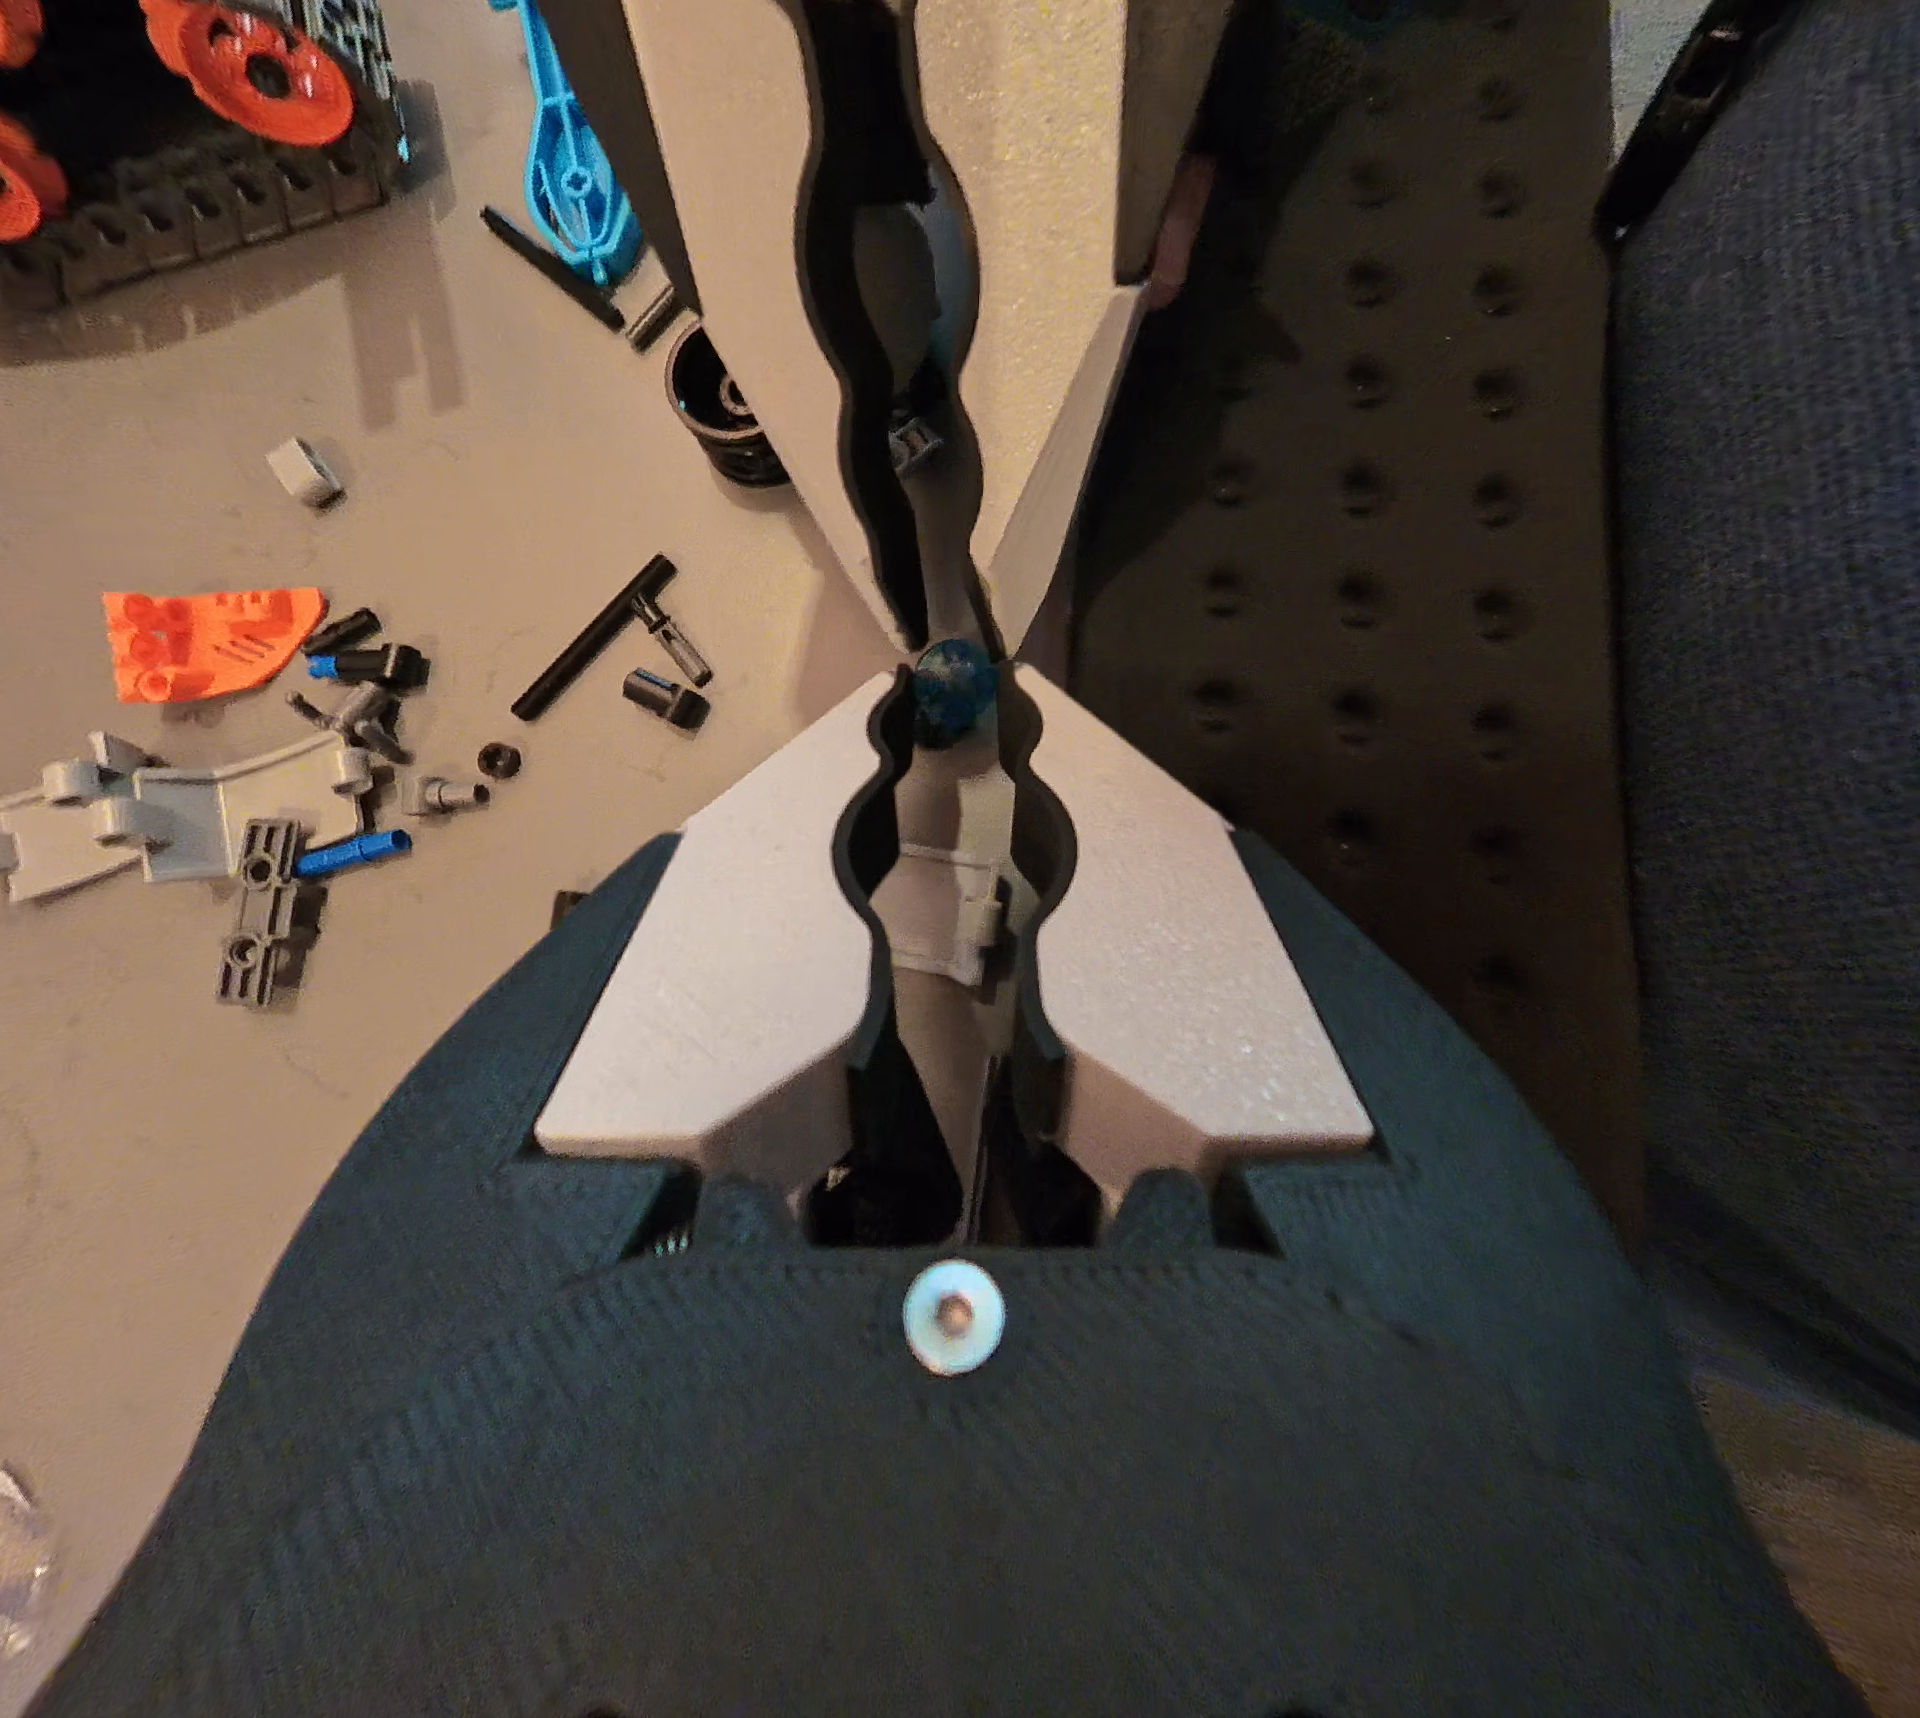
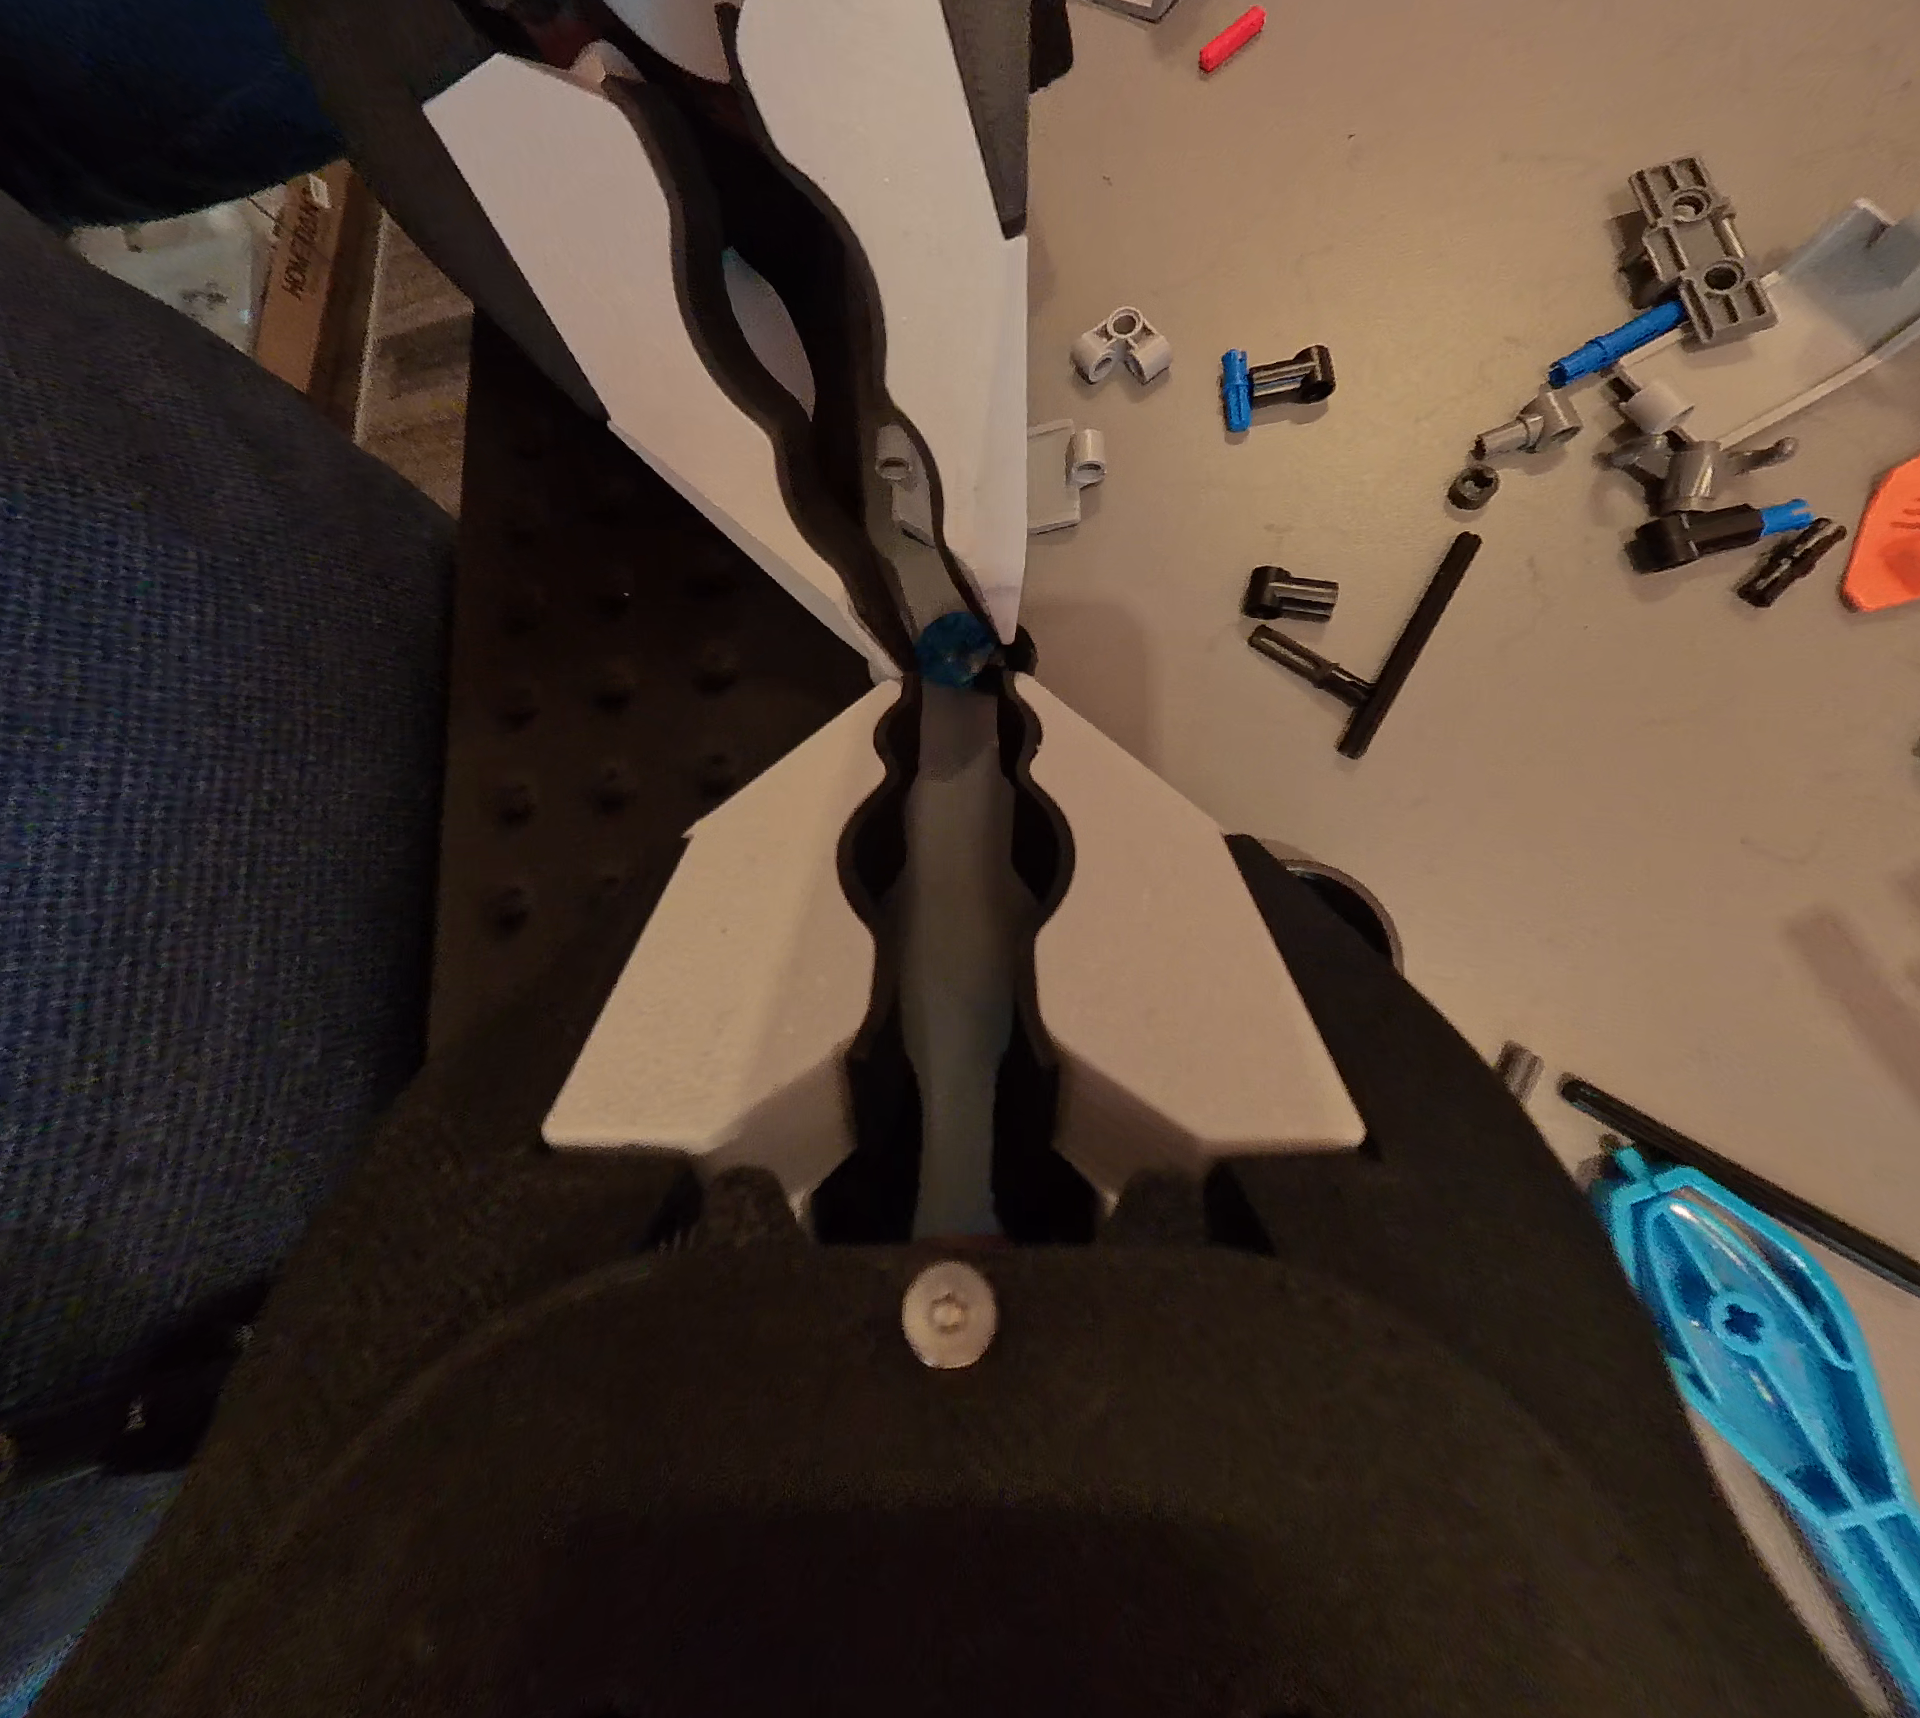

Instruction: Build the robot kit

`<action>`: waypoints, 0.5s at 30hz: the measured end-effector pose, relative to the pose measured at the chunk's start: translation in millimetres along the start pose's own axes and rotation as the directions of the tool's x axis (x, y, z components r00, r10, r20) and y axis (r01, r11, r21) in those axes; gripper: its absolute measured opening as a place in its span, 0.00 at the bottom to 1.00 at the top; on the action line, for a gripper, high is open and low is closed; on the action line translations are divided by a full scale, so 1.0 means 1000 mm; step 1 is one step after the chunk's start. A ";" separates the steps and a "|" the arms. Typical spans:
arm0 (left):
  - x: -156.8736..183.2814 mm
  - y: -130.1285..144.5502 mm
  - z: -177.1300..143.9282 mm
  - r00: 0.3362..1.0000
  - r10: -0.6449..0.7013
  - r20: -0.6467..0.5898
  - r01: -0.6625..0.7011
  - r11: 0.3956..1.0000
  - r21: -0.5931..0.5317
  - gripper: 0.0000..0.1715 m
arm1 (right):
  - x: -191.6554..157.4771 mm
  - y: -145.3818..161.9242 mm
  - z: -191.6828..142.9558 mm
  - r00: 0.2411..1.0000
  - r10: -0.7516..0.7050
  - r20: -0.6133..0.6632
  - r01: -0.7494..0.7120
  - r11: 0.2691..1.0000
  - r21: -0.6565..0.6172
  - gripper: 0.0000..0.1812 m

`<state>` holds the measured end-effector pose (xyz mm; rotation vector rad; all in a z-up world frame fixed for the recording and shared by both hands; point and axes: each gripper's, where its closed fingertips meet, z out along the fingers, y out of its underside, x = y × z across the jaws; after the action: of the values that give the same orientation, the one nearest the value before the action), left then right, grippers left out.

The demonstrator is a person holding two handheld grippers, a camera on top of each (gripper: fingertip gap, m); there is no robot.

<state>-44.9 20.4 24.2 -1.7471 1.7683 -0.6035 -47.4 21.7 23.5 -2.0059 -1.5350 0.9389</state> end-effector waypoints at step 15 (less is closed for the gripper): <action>-0.002 -0.020 -0.017 0.947 0.287 0.144 -0.294 0.955 0.032 0.08 | -0.009 -0.022 -0.019 0.963 0.179 0.203 -0.217 0.959 0.180 0.03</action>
<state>-41.2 20.6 50.4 -1.4194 1.8472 -0.3900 -49.4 20.2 54.2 -1.9983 -1.2839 1.3387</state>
